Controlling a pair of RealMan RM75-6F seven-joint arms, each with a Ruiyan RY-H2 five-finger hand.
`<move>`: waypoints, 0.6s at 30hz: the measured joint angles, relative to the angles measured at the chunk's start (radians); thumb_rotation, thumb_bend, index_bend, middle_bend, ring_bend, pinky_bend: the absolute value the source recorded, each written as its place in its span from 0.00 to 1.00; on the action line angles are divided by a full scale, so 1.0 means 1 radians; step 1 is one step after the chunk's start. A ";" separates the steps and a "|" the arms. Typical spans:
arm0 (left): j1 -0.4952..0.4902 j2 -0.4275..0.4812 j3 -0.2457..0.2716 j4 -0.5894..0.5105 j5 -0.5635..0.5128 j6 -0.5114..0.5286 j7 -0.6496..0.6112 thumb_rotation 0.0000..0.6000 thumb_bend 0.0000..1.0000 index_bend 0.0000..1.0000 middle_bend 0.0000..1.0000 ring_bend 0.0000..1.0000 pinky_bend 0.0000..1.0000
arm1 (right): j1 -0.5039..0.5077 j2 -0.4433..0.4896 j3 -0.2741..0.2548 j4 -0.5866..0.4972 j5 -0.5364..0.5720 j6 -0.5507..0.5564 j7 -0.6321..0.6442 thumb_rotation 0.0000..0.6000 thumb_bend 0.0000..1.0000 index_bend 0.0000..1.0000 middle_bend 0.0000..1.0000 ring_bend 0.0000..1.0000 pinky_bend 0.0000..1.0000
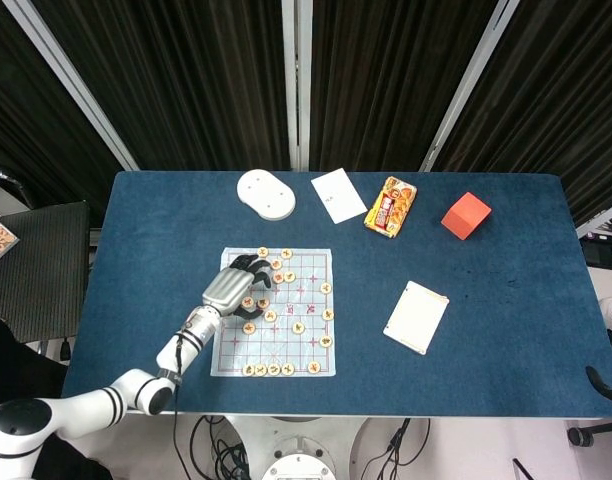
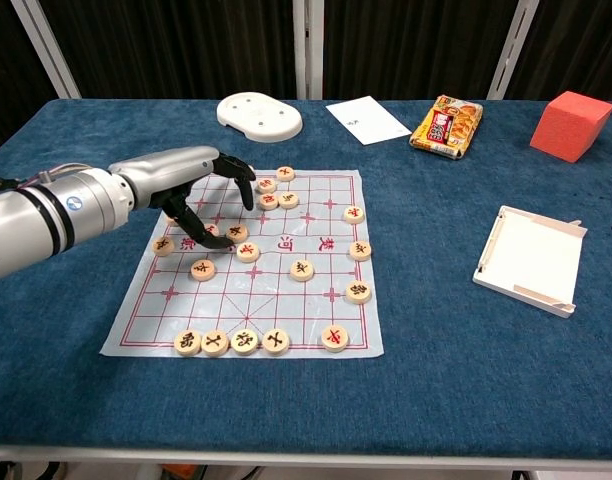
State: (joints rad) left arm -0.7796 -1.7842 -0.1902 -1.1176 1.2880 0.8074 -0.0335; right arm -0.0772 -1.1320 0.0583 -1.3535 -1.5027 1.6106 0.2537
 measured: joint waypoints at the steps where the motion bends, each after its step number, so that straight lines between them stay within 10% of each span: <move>1: -0.002 -0.005 0.002 0.008 0.001 0.000 -0.004 1.00 0.21 0.42 0.12 0.00 0.06 | 0.001 -0.001 0.000 0.001 0.000 -0.002 0.000 1.00 0.13 0.00 0.00 0.00 0.00; 18: -0.026 -0.025 0.017 0.064 0.024 -0.002 -0.049 1.00 0.22 0.49 0.14 0.00 0.06 | 0.001 -0.006 0.001 0.013 0.005 -0.013 0.002 1.00 0.13 0.00 0.00 0.00 0.00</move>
State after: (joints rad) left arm -0.8052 -1.8096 -0.1733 -1.0538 1.3115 0.8054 -0.0822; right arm -0.0761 -1.1376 0.0592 -1.3408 -1.4974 1.5980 0.2555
